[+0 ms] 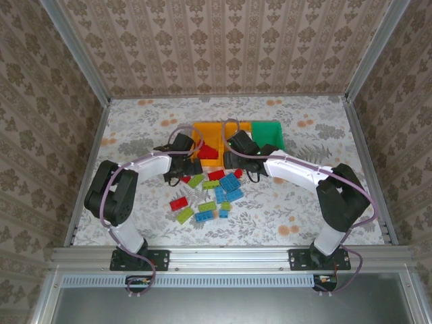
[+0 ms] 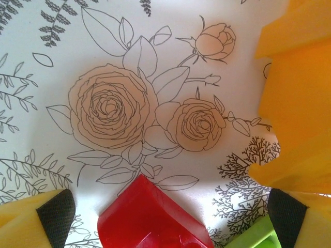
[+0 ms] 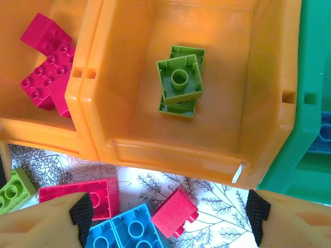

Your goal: Sort the legos into containers by color

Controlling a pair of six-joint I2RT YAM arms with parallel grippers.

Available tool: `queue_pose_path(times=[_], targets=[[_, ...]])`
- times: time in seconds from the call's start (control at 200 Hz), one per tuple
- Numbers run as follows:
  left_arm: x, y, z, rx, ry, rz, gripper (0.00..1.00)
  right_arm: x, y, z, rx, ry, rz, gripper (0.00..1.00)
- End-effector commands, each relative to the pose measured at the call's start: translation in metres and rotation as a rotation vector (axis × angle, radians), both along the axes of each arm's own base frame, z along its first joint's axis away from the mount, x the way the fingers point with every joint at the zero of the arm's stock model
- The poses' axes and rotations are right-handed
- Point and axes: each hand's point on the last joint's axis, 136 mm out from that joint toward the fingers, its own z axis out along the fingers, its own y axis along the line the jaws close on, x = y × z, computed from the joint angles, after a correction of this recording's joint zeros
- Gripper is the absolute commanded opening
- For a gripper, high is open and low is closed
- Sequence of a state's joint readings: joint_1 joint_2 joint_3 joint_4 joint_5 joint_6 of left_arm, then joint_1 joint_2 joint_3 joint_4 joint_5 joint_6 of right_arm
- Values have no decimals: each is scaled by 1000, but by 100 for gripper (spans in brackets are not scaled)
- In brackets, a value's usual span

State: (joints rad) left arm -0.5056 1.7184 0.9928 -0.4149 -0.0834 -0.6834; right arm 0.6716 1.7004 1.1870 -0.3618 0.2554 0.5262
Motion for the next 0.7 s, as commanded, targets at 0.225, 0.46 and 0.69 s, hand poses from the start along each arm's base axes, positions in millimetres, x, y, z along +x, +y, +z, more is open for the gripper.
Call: queue_pose_path(times=[0.225, 0.46, 0.69], targets=[[-25, 8, -4, -23, 19, 79, 97, -1, -7, 10, 16, -39, -15, 81], [-26, 14, -6, -13, 19, 122, 90, -3, -9, 6, 16, -46, -14, 82], [-21, 15, -8, -39, 15, 151, 81, -7, -15, 6, 5, -52, -11, 83]])
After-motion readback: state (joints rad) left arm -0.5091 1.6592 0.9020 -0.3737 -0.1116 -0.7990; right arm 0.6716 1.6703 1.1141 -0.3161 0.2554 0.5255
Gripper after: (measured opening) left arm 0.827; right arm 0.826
